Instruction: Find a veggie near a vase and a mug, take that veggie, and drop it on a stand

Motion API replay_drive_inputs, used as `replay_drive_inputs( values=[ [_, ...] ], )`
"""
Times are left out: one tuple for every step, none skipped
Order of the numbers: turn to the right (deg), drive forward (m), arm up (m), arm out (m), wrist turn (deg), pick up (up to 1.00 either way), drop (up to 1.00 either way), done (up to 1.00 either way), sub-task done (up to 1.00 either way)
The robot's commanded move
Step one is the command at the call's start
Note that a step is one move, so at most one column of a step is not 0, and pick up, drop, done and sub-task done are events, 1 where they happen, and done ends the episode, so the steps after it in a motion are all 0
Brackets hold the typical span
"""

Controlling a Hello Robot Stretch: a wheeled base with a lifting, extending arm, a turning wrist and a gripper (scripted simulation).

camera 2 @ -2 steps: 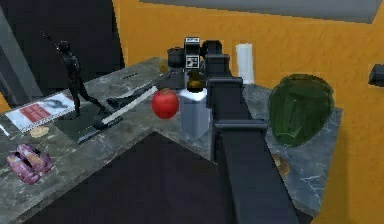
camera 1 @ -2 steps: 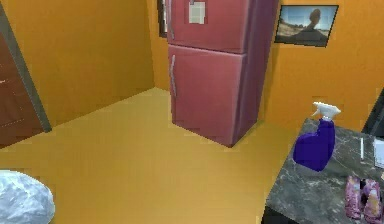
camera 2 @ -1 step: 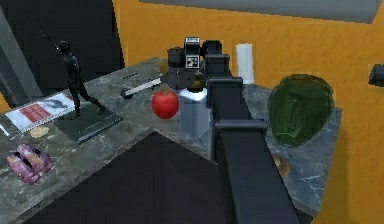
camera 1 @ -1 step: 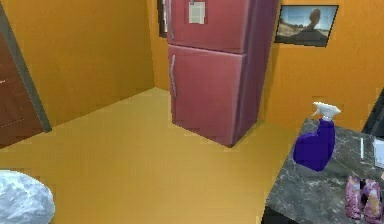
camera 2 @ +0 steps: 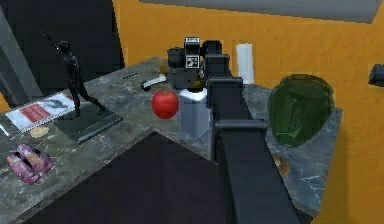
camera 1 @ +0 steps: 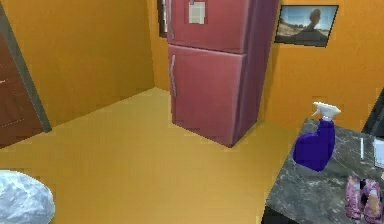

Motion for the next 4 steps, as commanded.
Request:
replay_drive_inputs(
  values=[
    [0.0, 0.00, -0.10, 0.00, 0.0, 0.00, 0.00, 0.00, 0.00],
    [0.0, 0.00, 0.00, 0.00, 0.0, 1.00, 0.00, 0.00, 0.00],
    [0.0, 0.00, 0.10, 0.00, 0.0, 0.00, 0.00, 0.00, 0.00],
    [0.0, 0.00, 0.00, 0.00, -45.0, 0.00, 0.00, 0.00, 0.00]
  ],
)
